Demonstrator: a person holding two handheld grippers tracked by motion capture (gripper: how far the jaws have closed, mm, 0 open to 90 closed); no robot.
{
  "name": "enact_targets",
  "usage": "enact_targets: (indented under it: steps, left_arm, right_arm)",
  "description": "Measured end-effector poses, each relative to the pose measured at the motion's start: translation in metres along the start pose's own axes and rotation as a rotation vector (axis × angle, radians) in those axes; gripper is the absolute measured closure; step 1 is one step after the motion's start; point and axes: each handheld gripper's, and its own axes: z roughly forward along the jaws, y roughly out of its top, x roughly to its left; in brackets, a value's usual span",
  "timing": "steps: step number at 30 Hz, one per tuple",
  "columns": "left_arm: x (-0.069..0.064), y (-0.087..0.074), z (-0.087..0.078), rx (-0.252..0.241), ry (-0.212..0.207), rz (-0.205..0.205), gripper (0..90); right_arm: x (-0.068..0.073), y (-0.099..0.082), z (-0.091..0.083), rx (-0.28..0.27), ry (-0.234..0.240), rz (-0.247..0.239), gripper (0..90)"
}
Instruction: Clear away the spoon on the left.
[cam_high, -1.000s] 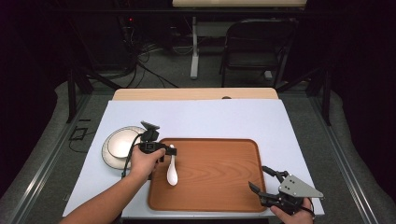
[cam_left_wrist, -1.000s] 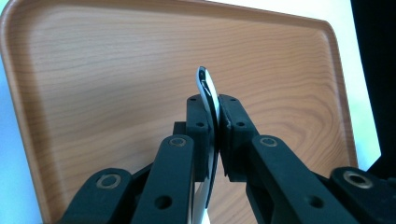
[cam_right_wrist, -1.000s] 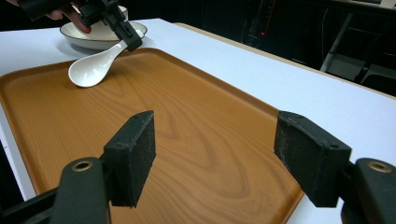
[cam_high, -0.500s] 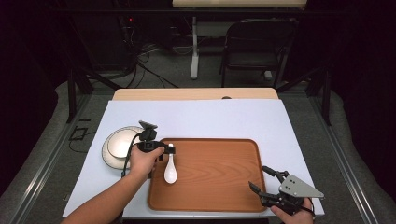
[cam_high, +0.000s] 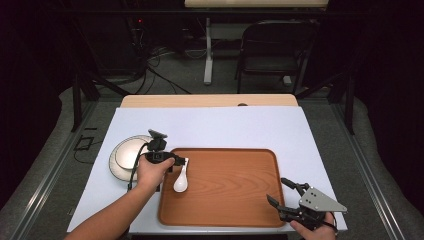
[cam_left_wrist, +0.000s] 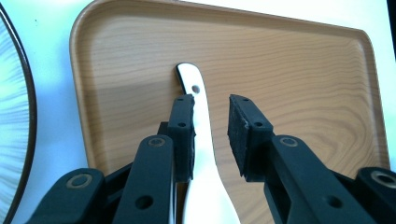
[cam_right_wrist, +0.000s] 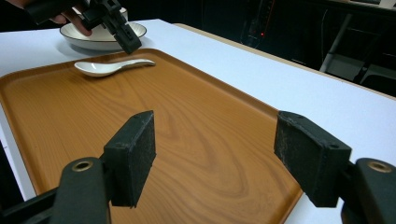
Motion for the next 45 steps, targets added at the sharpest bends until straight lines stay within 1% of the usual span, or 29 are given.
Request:
enact_targets:
  steps: [1,8,9,11,13,14,16,18,20,25,28,29,30,32,36,39,42,45]
  left_arm:
    - [0.000,0.000,0.000,-0.002,-0.002,-0.004,70.4]
    - [-0.001,0.001,-0.004,-0.004,0.011,0.006,67.8]
    - [-0.002,0.001,-0.004,-0.009,0.019,0.013,67.3]
    - [-0.005,0.000,-0.005,-0.014,0.041,0.042,66.4]
    - [-0.008,0.000,-0.006,-0.020,0.052,0.055,65.4]
    - [-0.010,0.000,-0.007,-0.017,0.063,0.076,64.8]
    - [-0.013,0.000,-0.009,-0.027,0.075,0.095,63.4]
    - [-0.016,0.001,-0.013,-0.031,0.087,0.122,62.6]
    - [-0.019,0.001,-0.015,-0.038,0.095,0.130,61.7]
    - [-0.025,0.001,-0.024,-0.056,0.136,0.191,58.4]
    - [-0.027,0.000,-0.029,-0.065,0.142,0.198,56.8]
    - [-0.027,-0.001,-0.031,-0.066,0.147,0.207,56.5]
    - [-0.027,-0.001,-0.033,-0.062,0.150,0.216,56.3]
    - [-0.028,-0.002,-0.037,-0.068,0.150,0.220,55.6]
    - [-0.028,-0.005,-0.046,-0.081,0.167,0.246,54.7]
    - [-0.025,-0.007,-0.054,-0.083,0.170,0.260,54.7]
    - [-0.020,-0.012,-0.064,-0.109,0.161,0.268,54.4]
    - [-0.014,-0.018,-0.072,-0.126,0.168,0.269,54.1]
  right_arm:
    - [0.000,0.000,0.000,0.000,0.000,0.000,29.0]
    - [0.000,0.000,0.000,-0.001,-0.001,0.000,29.1]
    - [0.000,0.000,0.000,-0.001,-0.001,0.000,29.1]
    - [0.000,0.000,0.000,-0.002,-0.002,-0.002,29.1]
    - [0.000,0.000,0.000,-0.001,-0.002,0.000,29.1]
    - [0.000,0.000,0.000,-0.001,-0.002,0.000,29.1]
    - [0.000,0.000,0.000,-0.001,-0.002,-0.001,29.1]
    - [0.000,0.000,0.000,-0.001,-0.003,-0.003,29.1]
    - [0.000,0.000,0.000,0.000,-0.003,0.000,29.1]
    - [0.000,0.000,0.000,-0.002,-0.004,-0.004,29.1]
    - [0.000,0.000,0.000,-0.001,-0.004,-0.002,29.1]
    - [0.000,0.000,0.000,-0.001,-0.004,-0.002,29.1]
    - [0.000,0.000,0.000,0.000,-0.004,-0.003,29.1]
    - [0.000,0.000,0.000,0.001,-0.004,-0.001,29.1]
    - [0.000,0.000,0.000,0.001,-0.004,-0.002,29.1]
    - [0.000,0.000,0.000,0.002,-0.003,-0.001,29.1]
    - [0.001,0.000,0.001,0.004,-0.003,-0.002,29.2]
    - [0.001,0.000,0.001,0.005,-0.004,-0.001,29.2]
